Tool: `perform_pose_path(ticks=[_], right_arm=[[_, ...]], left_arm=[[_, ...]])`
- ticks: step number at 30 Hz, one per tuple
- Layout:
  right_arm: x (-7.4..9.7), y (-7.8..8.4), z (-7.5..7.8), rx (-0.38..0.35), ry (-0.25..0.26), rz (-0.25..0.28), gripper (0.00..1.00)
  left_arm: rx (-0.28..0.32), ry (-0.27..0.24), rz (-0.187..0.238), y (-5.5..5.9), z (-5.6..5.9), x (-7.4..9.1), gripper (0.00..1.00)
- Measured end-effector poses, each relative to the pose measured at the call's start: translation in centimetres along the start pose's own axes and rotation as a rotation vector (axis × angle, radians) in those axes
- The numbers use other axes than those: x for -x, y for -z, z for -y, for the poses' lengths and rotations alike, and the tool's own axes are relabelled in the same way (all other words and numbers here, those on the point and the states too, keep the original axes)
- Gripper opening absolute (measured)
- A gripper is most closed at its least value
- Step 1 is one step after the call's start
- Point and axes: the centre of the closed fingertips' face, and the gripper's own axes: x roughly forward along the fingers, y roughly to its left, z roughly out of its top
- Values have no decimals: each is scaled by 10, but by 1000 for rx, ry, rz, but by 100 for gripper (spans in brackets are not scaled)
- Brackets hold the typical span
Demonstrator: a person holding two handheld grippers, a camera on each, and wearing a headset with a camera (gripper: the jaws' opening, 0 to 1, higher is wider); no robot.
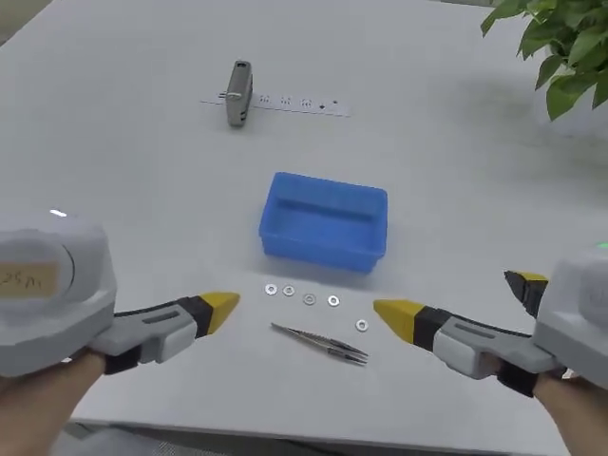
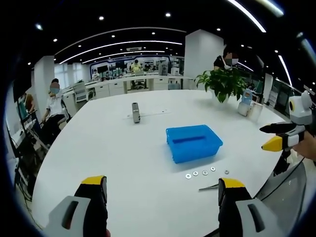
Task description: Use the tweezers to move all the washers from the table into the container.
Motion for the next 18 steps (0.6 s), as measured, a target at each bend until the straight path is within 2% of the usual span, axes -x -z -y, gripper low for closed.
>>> perform_pose_path(ticks=[11,18], right_arm=[[-8,6,-4,8,-4,-5,96],[-11,13,-2,17,4,-26,93]], left_arm=[[-49,76,-7,1,11,-11,91],[-102,180,-13,-1,28,-26,82]])
